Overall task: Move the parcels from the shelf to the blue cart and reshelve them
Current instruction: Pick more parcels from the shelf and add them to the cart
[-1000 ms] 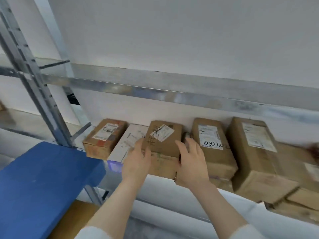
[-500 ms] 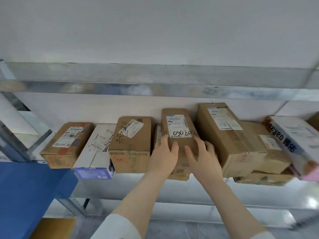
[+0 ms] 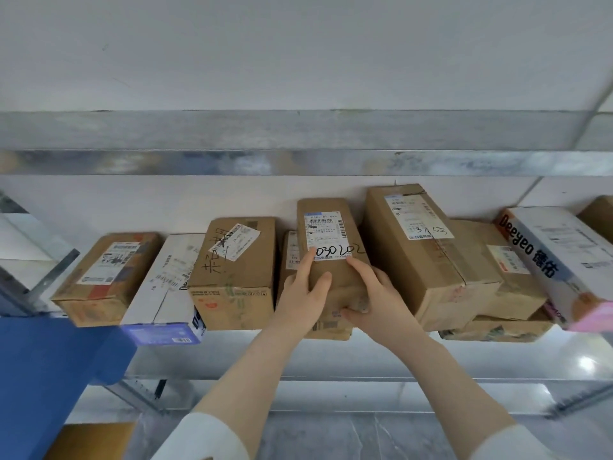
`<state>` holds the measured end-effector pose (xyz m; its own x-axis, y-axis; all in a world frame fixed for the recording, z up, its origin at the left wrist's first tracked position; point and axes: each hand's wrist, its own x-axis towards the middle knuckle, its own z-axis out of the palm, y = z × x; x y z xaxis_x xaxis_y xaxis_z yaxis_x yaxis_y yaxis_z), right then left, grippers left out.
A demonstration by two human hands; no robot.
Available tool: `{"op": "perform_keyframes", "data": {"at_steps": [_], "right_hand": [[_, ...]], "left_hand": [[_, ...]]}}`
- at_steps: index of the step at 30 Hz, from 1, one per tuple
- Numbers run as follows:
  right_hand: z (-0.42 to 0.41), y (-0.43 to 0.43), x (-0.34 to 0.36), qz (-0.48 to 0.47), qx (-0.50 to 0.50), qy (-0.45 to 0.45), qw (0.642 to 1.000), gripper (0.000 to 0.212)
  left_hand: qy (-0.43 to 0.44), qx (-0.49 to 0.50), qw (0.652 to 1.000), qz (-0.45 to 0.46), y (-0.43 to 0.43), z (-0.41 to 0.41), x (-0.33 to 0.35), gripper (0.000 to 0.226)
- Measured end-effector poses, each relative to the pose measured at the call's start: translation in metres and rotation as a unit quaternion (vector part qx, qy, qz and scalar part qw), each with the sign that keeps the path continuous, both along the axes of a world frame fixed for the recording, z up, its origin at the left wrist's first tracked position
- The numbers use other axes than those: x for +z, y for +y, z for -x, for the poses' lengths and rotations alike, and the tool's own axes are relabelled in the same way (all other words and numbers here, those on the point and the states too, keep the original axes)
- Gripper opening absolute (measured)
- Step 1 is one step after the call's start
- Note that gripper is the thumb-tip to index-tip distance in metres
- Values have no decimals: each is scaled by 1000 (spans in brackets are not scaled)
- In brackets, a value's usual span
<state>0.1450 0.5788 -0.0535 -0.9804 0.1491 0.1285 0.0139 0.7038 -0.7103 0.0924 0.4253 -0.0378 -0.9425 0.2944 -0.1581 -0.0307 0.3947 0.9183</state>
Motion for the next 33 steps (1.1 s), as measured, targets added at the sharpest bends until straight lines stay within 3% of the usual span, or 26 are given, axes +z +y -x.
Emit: {"op": "perform_keyframes", "data": {"at_steps": [11,16,22,29,33], "right_hand": [[-3,-15,6,-29,15,59,998,86],[3,-65,32,-64,60,107,990,81],[7,-126,63,-14,75,155,985,77],[13,-188,77,-5,151,145,978,80],[13,-252,77,17,233,128,964,80]], "left_hand": [[39,30,998,-30,-14,-5,10,51],[95,84,992,-8,-68,-14,32,46],[202,165,965,7,-111,-35,63,51],[194,244,950,-11,-173,-49,76,48],[189,310,931,40,-238,-67,78,47]]}}
